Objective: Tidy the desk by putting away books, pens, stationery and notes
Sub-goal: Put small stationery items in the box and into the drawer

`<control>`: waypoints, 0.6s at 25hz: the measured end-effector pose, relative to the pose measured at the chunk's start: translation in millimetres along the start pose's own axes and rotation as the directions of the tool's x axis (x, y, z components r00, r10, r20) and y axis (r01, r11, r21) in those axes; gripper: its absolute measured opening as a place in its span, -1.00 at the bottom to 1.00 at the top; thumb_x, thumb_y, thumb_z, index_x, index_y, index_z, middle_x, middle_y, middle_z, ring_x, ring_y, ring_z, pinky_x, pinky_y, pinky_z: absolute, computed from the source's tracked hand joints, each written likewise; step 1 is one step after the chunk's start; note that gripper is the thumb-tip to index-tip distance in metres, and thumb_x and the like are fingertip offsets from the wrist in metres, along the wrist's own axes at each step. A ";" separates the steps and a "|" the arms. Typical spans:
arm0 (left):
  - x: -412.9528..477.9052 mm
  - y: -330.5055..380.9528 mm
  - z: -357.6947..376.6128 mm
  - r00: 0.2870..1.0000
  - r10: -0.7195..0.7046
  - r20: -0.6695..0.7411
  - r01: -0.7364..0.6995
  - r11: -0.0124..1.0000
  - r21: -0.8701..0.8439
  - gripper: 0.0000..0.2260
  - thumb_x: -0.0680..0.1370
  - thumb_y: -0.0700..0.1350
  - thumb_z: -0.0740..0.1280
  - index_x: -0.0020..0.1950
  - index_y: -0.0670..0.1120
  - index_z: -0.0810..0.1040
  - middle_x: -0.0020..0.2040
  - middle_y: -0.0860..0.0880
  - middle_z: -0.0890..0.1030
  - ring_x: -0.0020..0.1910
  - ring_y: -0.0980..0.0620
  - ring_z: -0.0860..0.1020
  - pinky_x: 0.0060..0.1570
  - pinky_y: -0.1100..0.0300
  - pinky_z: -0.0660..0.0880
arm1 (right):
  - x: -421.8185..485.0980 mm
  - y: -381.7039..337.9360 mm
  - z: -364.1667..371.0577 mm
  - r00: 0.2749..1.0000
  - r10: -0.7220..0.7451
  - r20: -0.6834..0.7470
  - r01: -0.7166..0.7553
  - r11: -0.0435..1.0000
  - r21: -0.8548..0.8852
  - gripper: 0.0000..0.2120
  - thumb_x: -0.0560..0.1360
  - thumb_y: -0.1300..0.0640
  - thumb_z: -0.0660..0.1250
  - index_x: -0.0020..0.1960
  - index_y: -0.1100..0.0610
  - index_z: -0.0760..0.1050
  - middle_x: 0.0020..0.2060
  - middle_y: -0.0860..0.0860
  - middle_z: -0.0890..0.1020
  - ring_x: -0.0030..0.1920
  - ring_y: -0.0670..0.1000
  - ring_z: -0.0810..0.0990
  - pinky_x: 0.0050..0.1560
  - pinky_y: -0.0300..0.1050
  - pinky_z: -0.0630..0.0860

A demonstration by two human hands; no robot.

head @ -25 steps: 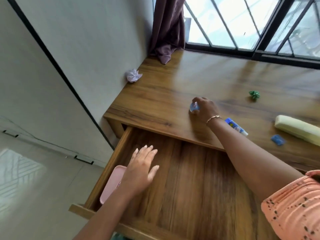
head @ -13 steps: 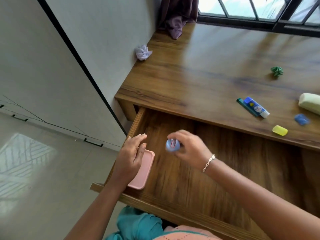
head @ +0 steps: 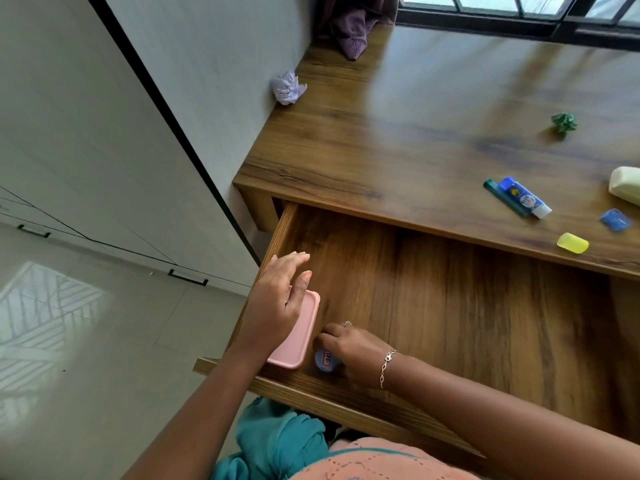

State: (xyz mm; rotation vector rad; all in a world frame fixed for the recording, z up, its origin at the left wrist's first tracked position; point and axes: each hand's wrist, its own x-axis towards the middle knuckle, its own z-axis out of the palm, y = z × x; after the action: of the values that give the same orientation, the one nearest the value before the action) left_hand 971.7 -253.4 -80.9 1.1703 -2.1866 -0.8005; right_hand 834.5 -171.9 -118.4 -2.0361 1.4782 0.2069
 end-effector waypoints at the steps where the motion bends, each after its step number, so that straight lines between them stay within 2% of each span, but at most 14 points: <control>1: 0.4 0.2 0.0 1.000 0.004 0.004 -0.004 1.000 -0.003 -0.53 0.55 0.05 0.07 0.27 -0.22 0.50 0.22 -0.14 0.57 0.22 0.08 0.44 0.24 -0.17 0.44 | 0.7 -0.5 2.4 1.000 -0.001 0.010 0.001 1.000 0.000 -0.53 0.44 0.31 0.27 0.33 0.21 0.29 0.27 0.16 0.38 0.22 0.19 0.41 0.18 0.08 0.46; 4: -1.4 -0.1 1.5 1.000 0.016 0.018 -0.016 1.000 0.001 -0.54 0.56 0.05 0.07 0.28 -0.22 0.48 0.22 -0.14 0.56 0.21 0.09 0.43 0.26 -0.13 0.43 | 1.9 -1.5 5.7 1.000 -0.005 0.003 0.005 1.000 0.002 -0.48 0.45 0.31 0.29 0.37 0.19 0.26 0.29 0.16 0.37 0.24 0.19 0.41 0.20 0.07 0.46; 8: -4.5 2.6 7.2 0.998 0.047 0.045 -0.049 0.998 0.042 -0.60 0.57 0.00 0.15 0.28 -0.22 0.48 0.24 -0.15 0.55 0.30 0.04 0.37 0.32 0.04 0.31 | 0.4 -2.2 6.2 1.000 -0.014 -0.020 0.013 1.000 -0.013 -0.46 0.45 0.30 0.30 0.39 0.17 0.23 0.28 0.16 0.34 0.22 0.19 0.41 0.18 0.07 0.47; 10: -3.2 3.1 12.9 0.994 0.099 0.049 -0.102 0.993 0.065 -0.57 0.56 0.03 0.11 0.28 -0.22 0.48 0.23 -0.15 0.56 0.29 0.03 0.40 0.32 0.02 0.31 | -7.6 0.6 1.3 0.998 0.004 -0.066 -0.005 1.000 -0.017 -0.47 0.46 0.27 0.30 0.39 0.17 0.23 0.29 0.16 0.32 0.23 0.18 0.39 0.16 0.04 0.47; 13: 0.1 4.5 24.2 0.988 0.140 0.063 -0.145 0.985 0.089 -0.54 0.54 0.05 0.10 0.30 -0.20 0.47 0.26 -0.15 0.54 0.32 0.00 0.39 0.34 0.03 0.26 | -28.5 14.5 -1.0 0.976 0.053 -0.211 -0.053 0.999 0.005 -0.45 0.47 0.10 0.33 0.39 0.13 0.23 0.29 0.11 0.34 0.24 0.14 0.37 0.16 0.00 0.46; 15: 3.7 11.0 34.0 0.979 0.194 0.067 -0.201 0.970 0.137 -0.53 0.53 0.05 0.13 0.32 -0.21 0.45 0.28 -0.16 0.52 0.33 0.00 0.34 0.33 -0.02 0.23 | -47.7 29.6 2.9 0.923 0.048 -0.383 -0.065 0.997 -0.033 -0.40 0.39 -0.06 0.40 0.34 0.12 0.33 0.22 0.09 0.46 0.17 0.10 0.48 0.07 -0.07 0.53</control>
State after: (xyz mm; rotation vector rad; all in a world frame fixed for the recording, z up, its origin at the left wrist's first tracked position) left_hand 940.6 -243.1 -95.8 0.9862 -2.3932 -0.6045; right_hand 790.9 -137.4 -110.1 -2.1574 1.7797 -0.1472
